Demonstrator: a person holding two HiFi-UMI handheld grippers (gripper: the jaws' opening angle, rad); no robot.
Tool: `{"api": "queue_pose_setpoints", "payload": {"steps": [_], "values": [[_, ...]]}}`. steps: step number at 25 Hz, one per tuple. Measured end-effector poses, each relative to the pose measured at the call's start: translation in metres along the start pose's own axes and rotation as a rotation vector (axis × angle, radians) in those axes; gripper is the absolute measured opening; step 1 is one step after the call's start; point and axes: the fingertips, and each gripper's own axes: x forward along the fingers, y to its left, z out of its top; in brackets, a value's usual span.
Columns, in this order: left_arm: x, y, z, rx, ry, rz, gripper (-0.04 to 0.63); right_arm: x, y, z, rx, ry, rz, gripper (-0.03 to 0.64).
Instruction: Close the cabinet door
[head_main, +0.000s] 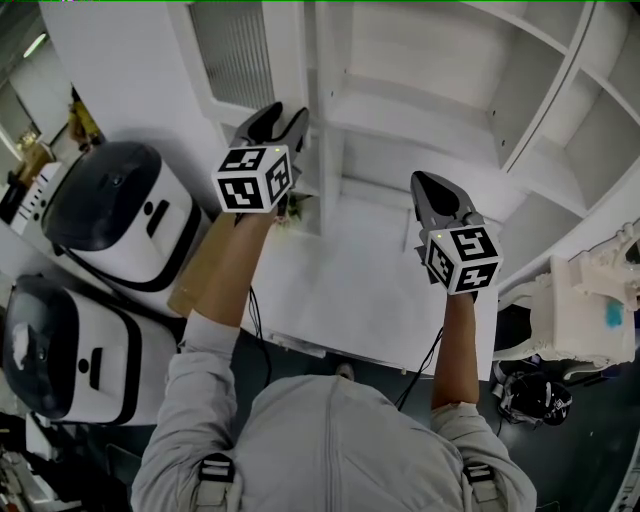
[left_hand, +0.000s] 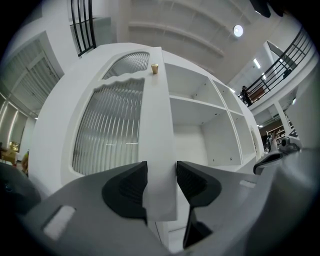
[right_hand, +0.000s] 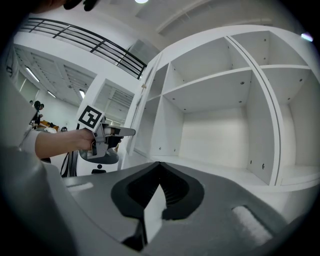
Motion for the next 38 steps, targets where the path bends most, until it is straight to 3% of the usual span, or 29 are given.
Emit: {"api": "queue_pose_setpoints", "payload": {"steps": [19, 24, 29, 34, 38], "values": [[0.043, 0.006, -0.004, 0.005, 0.014, 0.023, 0.179, 0.005, -0.027, -0.012, 0.009, 0.017, -0.029, 0.002], [0.050, 0.018, -0.006, -0.025, 0.001, 0.029, 0.094, 0.009, -0.028, -0.014, 0.010, 0.028, -0.031, 0.002], [0.059, 0.013, -0.007, 0.003, 0.014, 0.032, 0.136, 0.006, -0.032, -0.019, 0.008, 0.045, -0.040, 0.002], [0.059, 0.015, -0.007, 0.008, 0.008, 0.049, 0.117, 0.000, -0.034, -0.023, 0.006, 0.058, -0.053, 0.002], [0.060, 0.011, -0.005, -0.044, 0.015, -0.004, 0.130, -0.005, -0.032, -0.018, 0.003, 0.054, -0.058, 0.002]]}}
